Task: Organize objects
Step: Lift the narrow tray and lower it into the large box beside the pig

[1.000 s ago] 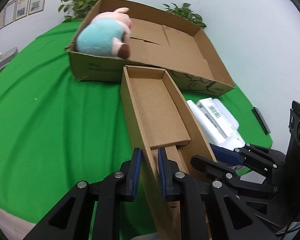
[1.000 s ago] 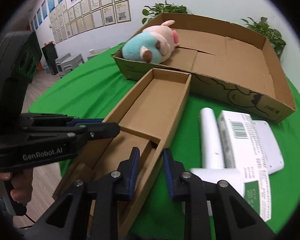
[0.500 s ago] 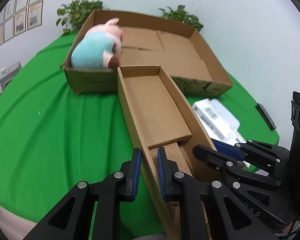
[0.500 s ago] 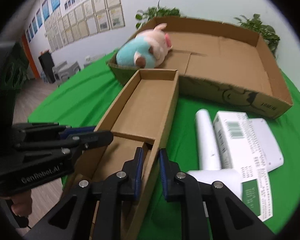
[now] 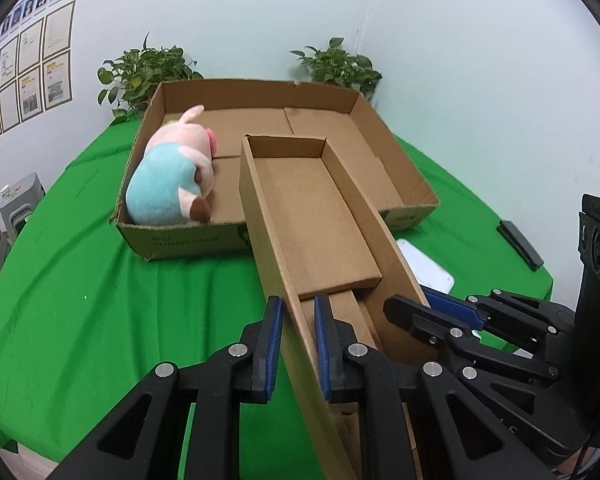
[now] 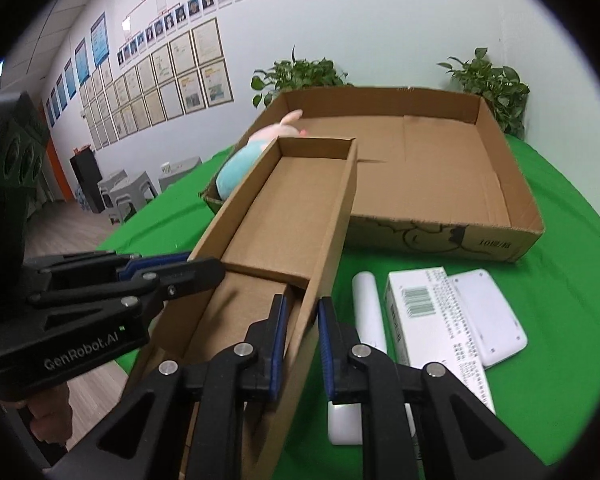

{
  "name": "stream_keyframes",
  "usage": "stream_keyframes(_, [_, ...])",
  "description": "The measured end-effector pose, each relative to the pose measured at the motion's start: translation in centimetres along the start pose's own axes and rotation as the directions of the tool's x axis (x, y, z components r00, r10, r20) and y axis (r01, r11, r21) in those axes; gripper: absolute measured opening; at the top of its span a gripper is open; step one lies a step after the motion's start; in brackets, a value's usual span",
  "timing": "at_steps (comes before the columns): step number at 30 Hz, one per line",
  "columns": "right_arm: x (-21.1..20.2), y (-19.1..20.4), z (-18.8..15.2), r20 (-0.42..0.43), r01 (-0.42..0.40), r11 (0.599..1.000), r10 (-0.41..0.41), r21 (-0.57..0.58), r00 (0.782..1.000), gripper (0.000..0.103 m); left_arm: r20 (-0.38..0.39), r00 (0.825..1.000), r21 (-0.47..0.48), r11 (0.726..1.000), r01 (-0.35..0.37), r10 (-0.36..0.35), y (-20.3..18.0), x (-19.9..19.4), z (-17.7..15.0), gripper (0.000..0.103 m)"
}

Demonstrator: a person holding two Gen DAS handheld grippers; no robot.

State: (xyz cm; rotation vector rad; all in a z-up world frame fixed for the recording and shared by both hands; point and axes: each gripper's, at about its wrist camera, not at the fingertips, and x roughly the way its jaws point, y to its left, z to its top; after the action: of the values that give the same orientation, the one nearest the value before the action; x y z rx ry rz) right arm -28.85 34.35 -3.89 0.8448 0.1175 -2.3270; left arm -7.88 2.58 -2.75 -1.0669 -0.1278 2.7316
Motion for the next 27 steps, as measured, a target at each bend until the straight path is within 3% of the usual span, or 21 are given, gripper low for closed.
stream_keyframes(12, [-0.8, -0.9, 4.7, 0.131, 0.042, 0.999, -0.04, -0.012, 0.991, 0.014, 0.146, 0.989, 0.052, 0.999, 0.003, -0.011, -1.0, -1.8, 6.0, 0.013])
stream_keyframes(27, [0.8, -3.0, 13.8, 0.248, 0.058, 0.998, -0.048, -0.031, 0.967, 0.012, 0.262, 0.965, 0.112, 0.992, -0.054, 0.023, -0.9, -1.8, 17.5, 0.013])
